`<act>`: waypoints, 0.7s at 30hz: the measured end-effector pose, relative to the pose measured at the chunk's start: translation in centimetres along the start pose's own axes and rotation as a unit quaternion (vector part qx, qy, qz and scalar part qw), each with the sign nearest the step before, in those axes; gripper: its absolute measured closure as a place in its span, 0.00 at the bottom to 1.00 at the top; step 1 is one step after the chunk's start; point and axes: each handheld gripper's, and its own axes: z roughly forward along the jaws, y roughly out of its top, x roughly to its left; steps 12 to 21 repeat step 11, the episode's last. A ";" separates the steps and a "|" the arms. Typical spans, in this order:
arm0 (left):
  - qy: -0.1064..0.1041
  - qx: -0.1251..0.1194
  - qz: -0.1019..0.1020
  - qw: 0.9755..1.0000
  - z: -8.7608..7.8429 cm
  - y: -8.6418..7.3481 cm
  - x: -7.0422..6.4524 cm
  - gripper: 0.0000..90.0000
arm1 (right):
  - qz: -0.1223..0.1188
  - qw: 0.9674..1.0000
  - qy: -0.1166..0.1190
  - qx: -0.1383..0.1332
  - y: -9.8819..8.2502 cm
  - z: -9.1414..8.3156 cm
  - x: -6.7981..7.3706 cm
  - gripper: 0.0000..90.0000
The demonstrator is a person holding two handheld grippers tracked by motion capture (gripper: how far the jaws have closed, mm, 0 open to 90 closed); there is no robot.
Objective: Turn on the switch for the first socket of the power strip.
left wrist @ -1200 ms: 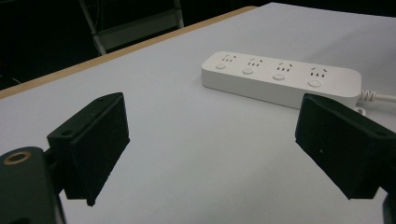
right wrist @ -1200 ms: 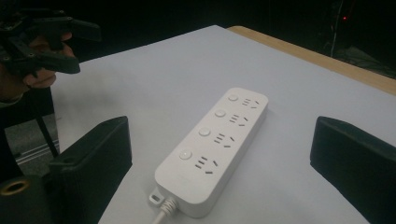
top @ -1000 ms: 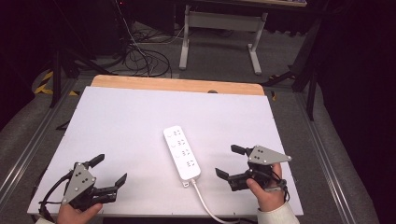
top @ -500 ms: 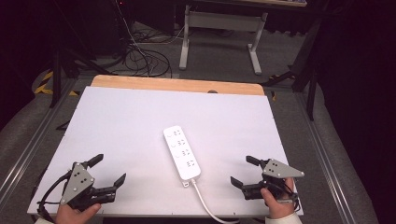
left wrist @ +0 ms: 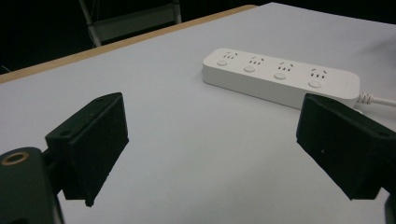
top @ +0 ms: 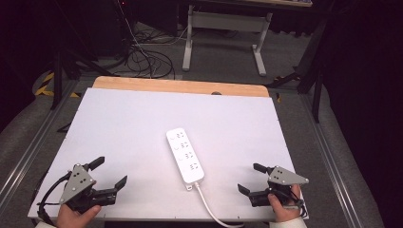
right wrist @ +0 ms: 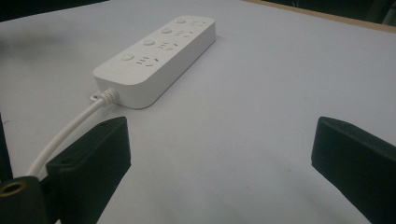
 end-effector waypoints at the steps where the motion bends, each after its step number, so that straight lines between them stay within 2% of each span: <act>1: 0.002 0.000 0.004 1.000 0.0 0.0 0.0 0.11 | -0.003 1.000 0.000 -0.001 0.0 0.0 0.0 0.06; 7: 0.017 0.000 0.028 0.999 0.0 0.0 -0.1 0.11 | -0.012 1.000 0.000 -0.003 0.1 -0.1 0.1 0.06; 21: 0.020 -0.001 0.034 0.999 0.0 0.0 -0.1 0.10 | -0.017 1.000 0.002 -0.004 0.2 -0.2 0.2 0.06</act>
